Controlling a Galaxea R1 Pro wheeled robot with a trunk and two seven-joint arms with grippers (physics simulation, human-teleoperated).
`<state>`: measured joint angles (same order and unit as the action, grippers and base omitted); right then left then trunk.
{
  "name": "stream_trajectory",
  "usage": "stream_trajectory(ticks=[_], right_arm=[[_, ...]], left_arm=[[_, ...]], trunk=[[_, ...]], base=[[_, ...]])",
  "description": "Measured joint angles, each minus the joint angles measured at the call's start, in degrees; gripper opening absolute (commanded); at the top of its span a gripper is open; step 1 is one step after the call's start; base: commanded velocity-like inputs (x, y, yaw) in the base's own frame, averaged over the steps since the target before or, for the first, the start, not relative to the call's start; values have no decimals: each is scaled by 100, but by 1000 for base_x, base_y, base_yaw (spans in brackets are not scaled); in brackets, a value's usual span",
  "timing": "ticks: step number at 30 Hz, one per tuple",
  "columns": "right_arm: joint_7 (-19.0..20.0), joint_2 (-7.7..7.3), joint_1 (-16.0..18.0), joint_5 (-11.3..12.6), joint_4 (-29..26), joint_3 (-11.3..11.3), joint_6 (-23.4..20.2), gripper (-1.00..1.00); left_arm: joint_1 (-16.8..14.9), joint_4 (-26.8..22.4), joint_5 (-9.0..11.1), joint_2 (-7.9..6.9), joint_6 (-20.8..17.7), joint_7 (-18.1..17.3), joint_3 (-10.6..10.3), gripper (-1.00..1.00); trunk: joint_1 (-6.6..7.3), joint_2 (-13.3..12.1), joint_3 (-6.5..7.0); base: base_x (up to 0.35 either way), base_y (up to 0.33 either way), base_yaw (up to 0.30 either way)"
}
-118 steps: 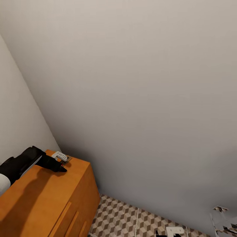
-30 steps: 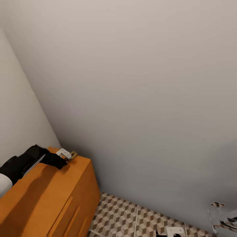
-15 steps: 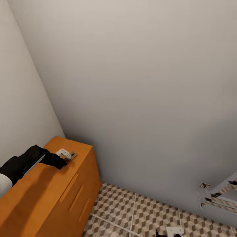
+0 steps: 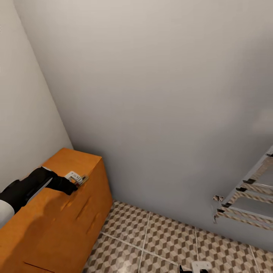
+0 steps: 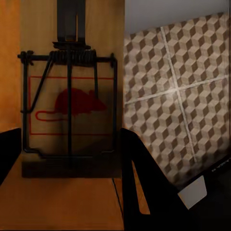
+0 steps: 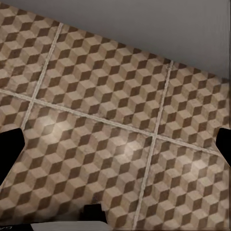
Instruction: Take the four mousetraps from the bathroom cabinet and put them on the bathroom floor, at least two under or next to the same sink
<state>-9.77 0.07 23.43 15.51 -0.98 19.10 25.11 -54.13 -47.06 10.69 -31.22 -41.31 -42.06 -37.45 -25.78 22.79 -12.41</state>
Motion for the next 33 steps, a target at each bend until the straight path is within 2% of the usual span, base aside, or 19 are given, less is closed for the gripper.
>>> stream_trajectory(ticks=[33], right_arm=[[-9,-1,0,-1,0,0,0,100]], left_arm=[[2,29,0,17,9,9,-112,-100]], trunk=[[0,0,0]], base=[[-238,-229,0]])
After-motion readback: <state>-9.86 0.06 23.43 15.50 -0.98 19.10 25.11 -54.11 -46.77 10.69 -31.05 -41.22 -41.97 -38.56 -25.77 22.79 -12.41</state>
